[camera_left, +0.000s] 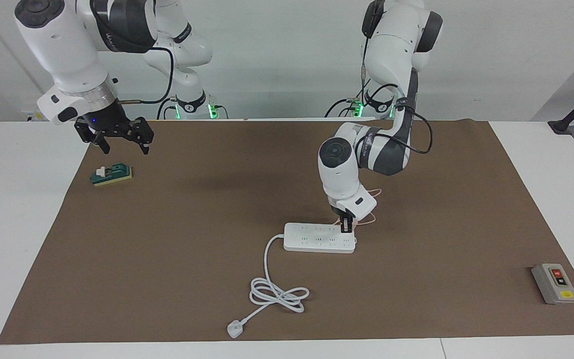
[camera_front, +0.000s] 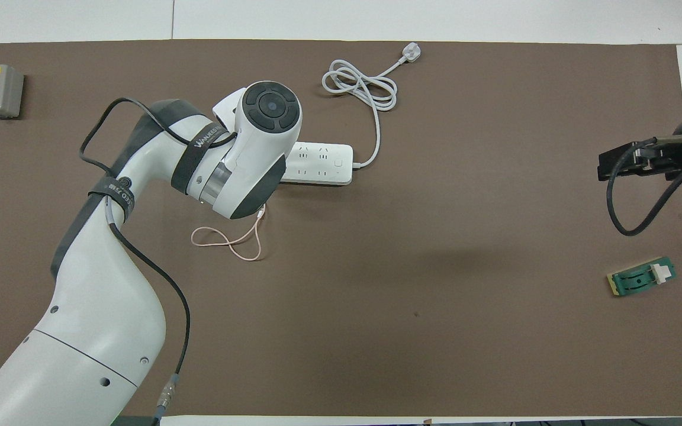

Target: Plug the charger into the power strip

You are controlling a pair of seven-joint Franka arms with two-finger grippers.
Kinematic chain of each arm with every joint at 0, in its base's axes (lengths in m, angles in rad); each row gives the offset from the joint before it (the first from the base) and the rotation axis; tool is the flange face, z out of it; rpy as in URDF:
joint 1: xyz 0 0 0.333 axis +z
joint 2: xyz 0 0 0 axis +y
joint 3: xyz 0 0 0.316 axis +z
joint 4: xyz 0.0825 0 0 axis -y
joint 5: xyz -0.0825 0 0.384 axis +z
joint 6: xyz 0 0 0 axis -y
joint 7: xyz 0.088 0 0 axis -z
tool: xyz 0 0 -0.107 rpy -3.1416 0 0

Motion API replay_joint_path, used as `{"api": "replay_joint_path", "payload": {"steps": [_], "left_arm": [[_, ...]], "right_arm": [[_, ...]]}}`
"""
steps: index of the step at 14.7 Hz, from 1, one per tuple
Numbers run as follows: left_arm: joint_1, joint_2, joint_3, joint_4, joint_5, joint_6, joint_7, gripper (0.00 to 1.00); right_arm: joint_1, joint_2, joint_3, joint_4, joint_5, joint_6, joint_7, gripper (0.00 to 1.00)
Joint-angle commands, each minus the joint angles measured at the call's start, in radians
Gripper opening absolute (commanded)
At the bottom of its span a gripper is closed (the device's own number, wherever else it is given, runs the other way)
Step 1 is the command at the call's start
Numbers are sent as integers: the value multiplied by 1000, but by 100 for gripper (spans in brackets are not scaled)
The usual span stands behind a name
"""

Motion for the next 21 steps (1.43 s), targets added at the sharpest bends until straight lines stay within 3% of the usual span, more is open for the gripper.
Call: {"api": "replay_joint_path", "payload": {"steps": [1,21], "left_arm": [[-2,-4,7,5,-10,11,-42,0],[-10,50,6,44,-15,16,-49,0]], "right_arm": [[-13,-13,9,-6,17,-10,-11,100],[-13,-12,9,-6,17,-10,-11,100]]}}
